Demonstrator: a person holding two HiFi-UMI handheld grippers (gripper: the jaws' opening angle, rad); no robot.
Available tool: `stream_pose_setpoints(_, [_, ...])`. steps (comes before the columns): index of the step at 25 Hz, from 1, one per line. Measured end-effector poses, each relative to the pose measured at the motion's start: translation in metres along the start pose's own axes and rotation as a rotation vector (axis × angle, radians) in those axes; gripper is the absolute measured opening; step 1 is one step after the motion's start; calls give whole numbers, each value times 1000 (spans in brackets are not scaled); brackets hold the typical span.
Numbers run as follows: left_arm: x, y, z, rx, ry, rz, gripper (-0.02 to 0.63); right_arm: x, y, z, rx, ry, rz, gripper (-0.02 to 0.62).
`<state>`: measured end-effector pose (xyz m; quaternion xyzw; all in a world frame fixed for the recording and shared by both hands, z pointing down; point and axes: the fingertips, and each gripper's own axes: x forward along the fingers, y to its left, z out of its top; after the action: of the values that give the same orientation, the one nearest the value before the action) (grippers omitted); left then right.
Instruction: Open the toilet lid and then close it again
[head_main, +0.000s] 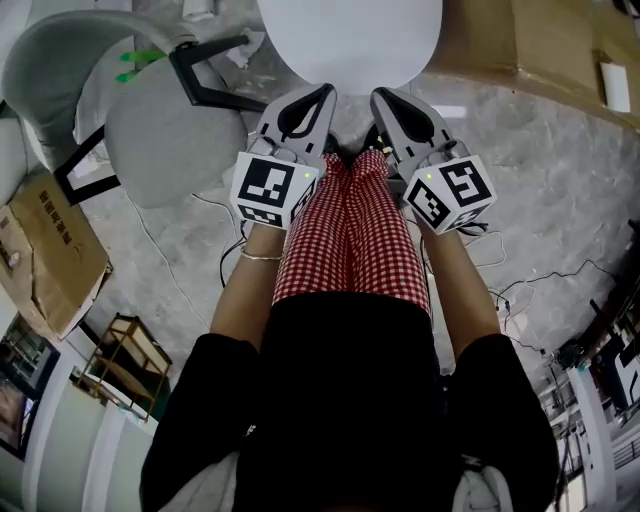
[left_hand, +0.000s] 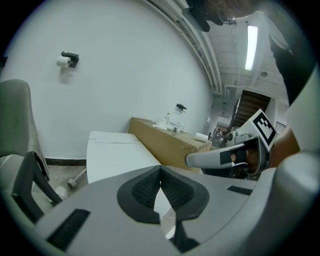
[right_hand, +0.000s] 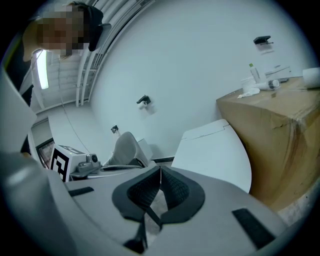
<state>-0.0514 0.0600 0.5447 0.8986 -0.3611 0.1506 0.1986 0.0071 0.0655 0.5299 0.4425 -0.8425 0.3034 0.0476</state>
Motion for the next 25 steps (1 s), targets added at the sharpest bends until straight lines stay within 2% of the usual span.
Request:
stream_pose_setpoints(14, [-1,-27,61,18,-59,-83,3,-25,11,64,-27,-80,-46,21])
stream_pose_setpoints(19, [-1,-32,98,52,-111,-97,3,-36,10,94,-41,-103,-88,20])
stream_pose_setpoints(25, [1,-40,134,107,-127,-123,3,-48,11,130,-45,-152,-120,20])
